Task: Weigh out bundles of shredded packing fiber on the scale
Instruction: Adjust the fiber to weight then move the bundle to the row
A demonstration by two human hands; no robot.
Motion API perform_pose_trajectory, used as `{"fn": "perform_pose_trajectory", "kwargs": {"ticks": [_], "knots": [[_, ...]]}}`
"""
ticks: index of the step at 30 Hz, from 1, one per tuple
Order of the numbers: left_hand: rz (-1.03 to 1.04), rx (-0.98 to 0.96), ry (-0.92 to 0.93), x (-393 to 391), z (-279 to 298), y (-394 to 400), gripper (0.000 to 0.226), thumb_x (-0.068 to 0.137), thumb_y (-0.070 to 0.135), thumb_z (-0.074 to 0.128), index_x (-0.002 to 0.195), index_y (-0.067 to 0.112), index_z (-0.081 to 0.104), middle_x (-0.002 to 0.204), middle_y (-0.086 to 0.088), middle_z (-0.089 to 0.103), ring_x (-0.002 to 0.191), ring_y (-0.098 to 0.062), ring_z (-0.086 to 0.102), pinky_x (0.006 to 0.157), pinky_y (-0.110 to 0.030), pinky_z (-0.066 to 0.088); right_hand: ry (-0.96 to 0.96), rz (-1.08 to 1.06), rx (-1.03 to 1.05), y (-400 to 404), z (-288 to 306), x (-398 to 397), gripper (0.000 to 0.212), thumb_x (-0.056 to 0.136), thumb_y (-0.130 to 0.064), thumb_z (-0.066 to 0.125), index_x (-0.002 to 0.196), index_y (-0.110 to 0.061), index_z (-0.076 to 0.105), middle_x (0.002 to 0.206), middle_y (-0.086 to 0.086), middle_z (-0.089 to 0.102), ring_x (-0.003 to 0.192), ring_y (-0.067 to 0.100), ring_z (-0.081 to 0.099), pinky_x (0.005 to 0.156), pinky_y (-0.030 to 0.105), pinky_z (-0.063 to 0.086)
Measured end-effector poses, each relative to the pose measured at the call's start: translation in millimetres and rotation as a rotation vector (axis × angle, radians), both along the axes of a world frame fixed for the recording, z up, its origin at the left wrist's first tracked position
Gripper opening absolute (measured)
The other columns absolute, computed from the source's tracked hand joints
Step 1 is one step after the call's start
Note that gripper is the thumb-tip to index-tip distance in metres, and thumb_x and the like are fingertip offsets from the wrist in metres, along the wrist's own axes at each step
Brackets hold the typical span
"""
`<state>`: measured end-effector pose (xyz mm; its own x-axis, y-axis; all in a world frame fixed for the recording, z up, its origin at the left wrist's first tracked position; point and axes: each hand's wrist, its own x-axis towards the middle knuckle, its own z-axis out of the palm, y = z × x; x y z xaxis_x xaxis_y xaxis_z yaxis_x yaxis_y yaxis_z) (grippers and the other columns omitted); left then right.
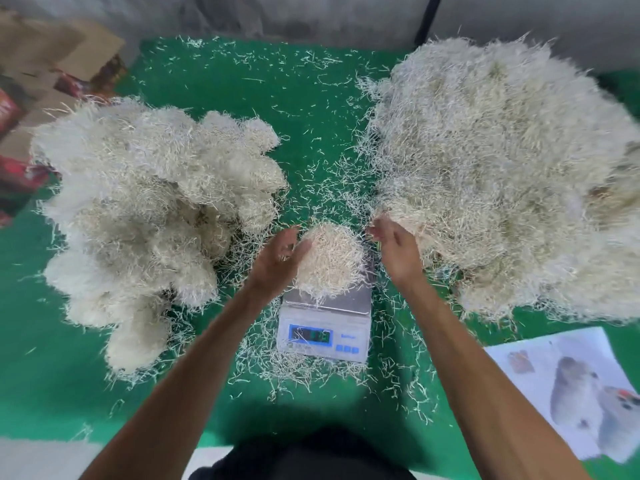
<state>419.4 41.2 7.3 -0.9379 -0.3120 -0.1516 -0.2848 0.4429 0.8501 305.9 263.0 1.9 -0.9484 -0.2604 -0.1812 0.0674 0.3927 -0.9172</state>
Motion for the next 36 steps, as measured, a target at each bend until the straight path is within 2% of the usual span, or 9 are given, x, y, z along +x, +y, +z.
{"fn": "perform_pose_trajectory", "kwargs": {"ticks": [3,5,8,13,16,20,26,32,36], "knots": [[0.031,0.000,0.012,16,-2,-2,0.071,0.093,0.063,0.047,0.133,0.005,0.053,0.104,-0.017,0.067,0.087,-0.020,0.068,0.078,-0.047,0.057,0.044,-0.064,0.022,-2,-3,23,0.060,0.109,-0.060,0.028,0.136,-0.019,0.062,0.135,0.009,0.066,0.120,0.019,0.065,0.106,0.042,0.051],[0.047,0.011,0.007,24,-8,-3,0.072,0.094,0.061,0.049,0.131,-0.001,0.053,0.120,-0.027,0.062,0.104,-0.036,0.065,0.087,-0.049,0.055,0.071,-0.097,0.024,-3,-6,33,0.058,0.109,-0.060,0.030,0.133,-0.018,0.061,0.131,0.009,0.066,0.116,0.019,0.066,0.092,0.021,0.054],[0.069,0.062,-0.025,38,-14,-4,0.072,0.093,0.066,0.052,0.143,0.014,0.048,0.140,-0.002,0.056,0.117,-0.009,0.058,0.094,-0.025,0.045,0.075,-0.130,-0.008,-7,-7,48,0.055,0.109,-0.056,0.033,0.137,-0.014,0.056,0.125,-0.018,0.055,0.105,0.012,0.065,0.067,-0.005,0.041],[0.061,0.161,-0.005,50,-10,-1,0.076,0.088,0.072,0.053,0.144,0.022,0.046,0.133,0.014,0.053,0.109,0.009,0.054,0.086,-0.017,0.041,0.058,-0.153,0.039,-12,-12,55,0.035,0.111,-0.045,0.038,0.119,-0.019,0.059,0.095,-0.010,0.062,0.080,-0.004,0.058,0.071,0.015,0.053],[0.074,0.177,-0.016,52,-9,-1,0.072,0.089,0.070,0.055,0.142,0.023,0.047,0.121,0.024,0.053,0.106,0.013,0.054,0.091,-0.024,0.046,0.063,-0.164,0.042,-13,-12,59,0.039,0.111,-0.046,0.039,0.128,-0.017,0.057,0.102,-0.016,0.061,0.090,-0.005,0.059,0.070,0.010,0.048],[0.080,0.216,-0.032,55,-11,-5,0.072,0.089,0.069,0.056,0.143,0.023,0.046,0.138,0.009,0.054,0.120,-0.010,0.057,0.101,-0.043,0.051,0.069,-0.164,0.035,-15,-12,60,0.046,0.111,-0.045,0.039,0.134,-0.010,0.057,0.113,-0.003,0.066,0.104,0.009,0.064,0.093,0.029,0.053],[0.091,0.269,-0.024,52,-12,-9,0.072,0.088,0.067,0.058,0.142,0.021,0.048,0.134,0.010,0.057,0.119,-0.011,0.059,0.096,-0.041,0.055,0.033,-0.169,-0.006,-18,-11,56,0.050,0.110,-0.049,0.039,0.141,-0.012,0.053,0.129,0.002,0.064,0.119,0.019,0.062,0.106,0.039,0.051],[0.243,0.602,-0.190,32,-2,-1,0.068,0.084,0.070,0.060,0.138,0.030,0.047,0.128,-0.003,0.055,0.098,-0.025,0.069,0.068,-0.041,0.063,0.049,-0.183,-0.014,-33,-9,44,0.036,0.108,-0.053,0.041,0.125,-0.026,0.058,0.101,-0.004,0.070,0.083,0.003,0.069,0.079,0.029,0.058],[0.182,0.781,-0.337,7,13,22,0.084,0.069,0.090,0.054,0.139,0.044,0.041,0.146,-0.005,0.045,0.127,-0.037,0.053,0.094,-0.064,0.050,-0.028,-0.004,-0.061,-66,2,54,0.060,0.106,-0.062,0.035,0.079,-0.014,0.057,0.062,-0.009,0.049,0.055,0.010,0.048,0.063,0.038,0.054]]}}
